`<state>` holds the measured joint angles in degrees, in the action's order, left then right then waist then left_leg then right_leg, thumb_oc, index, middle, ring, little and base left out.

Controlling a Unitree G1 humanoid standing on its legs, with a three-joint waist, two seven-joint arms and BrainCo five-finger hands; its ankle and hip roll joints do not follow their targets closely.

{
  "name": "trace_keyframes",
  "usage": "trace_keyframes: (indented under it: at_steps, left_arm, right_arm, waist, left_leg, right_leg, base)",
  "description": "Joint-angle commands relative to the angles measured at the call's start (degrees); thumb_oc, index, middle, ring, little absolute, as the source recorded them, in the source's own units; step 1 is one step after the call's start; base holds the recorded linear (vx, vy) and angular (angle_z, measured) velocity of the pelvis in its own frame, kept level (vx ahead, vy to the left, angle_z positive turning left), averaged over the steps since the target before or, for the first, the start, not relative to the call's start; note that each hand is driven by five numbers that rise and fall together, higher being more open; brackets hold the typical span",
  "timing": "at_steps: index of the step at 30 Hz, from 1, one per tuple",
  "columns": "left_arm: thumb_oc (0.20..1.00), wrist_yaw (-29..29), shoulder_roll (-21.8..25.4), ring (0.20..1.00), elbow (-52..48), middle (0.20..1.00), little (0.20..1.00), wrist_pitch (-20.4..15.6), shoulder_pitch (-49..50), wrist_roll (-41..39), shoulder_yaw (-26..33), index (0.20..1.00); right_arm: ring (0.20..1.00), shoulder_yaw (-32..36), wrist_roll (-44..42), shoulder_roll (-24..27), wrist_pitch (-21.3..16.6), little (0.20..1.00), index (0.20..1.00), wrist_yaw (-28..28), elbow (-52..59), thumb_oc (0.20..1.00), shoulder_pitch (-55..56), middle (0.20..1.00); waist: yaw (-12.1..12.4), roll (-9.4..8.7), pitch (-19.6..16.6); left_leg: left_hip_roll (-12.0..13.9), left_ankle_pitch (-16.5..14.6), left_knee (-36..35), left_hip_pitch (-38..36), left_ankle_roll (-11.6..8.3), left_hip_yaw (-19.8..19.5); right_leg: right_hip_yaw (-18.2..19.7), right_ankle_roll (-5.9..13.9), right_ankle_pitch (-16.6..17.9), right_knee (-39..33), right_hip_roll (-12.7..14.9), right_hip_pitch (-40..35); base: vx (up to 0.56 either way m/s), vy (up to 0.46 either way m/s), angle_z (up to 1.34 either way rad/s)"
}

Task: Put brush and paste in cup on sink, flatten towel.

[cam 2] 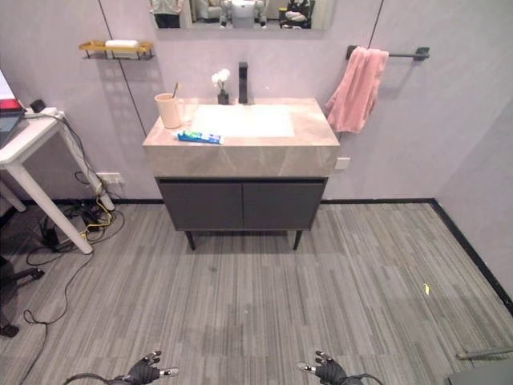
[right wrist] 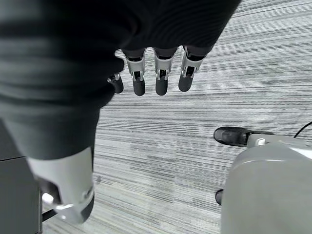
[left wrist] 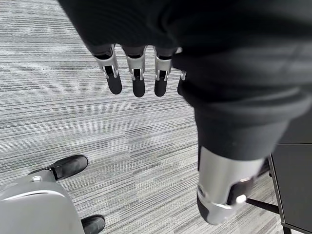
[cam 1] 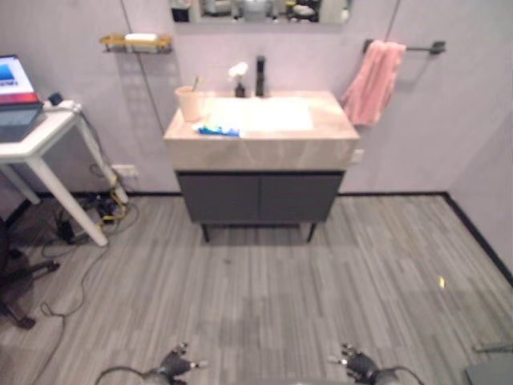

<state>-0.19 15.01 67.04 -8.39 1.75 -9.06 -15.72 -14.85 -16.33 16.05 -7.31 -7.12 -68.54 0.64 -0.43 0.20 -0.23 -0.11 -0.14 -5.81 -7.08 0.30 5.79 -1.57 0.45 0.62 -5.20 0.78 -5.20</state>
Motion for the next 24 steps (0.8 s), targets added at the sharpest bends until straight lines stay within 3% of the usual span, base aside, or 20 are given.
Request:
trace_keyframes:
  at_steps: [1, 12, 24]
  left_arm:
    - [1.000, 0.6, 0.5, 1.000, 2.3, 1.000, 1.000, -1.5, -4.3, 0.1, -0.7, 1.000]
    - [1.000, 0.7, 0.5, 1.000, 3.7, 1.000, 1.000, -1.8, -4.4, -0.9, 0.2, 1.000]
    - [1.000, 0.8, 2.9, 1.000, -3.5, 1.000, 1.000, -3.0, -5.5, -2.4, -0.9, 1.000]
  right_arm:
    - [1.000, -0.9, -1.4, 0.7, -0.9, 1.000, 1.000, 0.3, -3.2, 1.000, -3.8, 1.000]
    - [1.000, -0.7, -2.4, 0.1, -1.1, 1.000, 1.000, 0.4, -3.1, 1.000, -4.8, 1.000]
    - [1.000, 0.4, -4.1, 0.6, -1.6, 1.000, 1.000, 0.4, -1.8, 1.000, -5.5, 1.000]
  waist:
    - [0.6, -1.00, 1.0]
    - [1.2, -1.21, 1.5]
    - [1.4, -1.14, 4.1]
  left_leg:
    - [0.6, -3.9, 0.8, -1.3, 0.66, 0.3]
    - [-0.4, -4.2, 0.8, -1.0, 1.68, 0.4]
    - [-1.8, -5.3, 3.8, 1.5, 3.55, -1.0]
  right_leg:
    - [-0.4, 4.28, 1.5, 0.8, 2.8, -0.2]
    - [0.2, 4.91, 1.7, 1.8, 3.7, 0.6]
    - [0.1, 6.20, 0.9, 9.9, 5.2, 4.9]
  base:
    - [-0.01, 0.069, 0.00]
    - [0.00, 0.066, 0.00]
    - [-0.01, 0.091, 0.00]
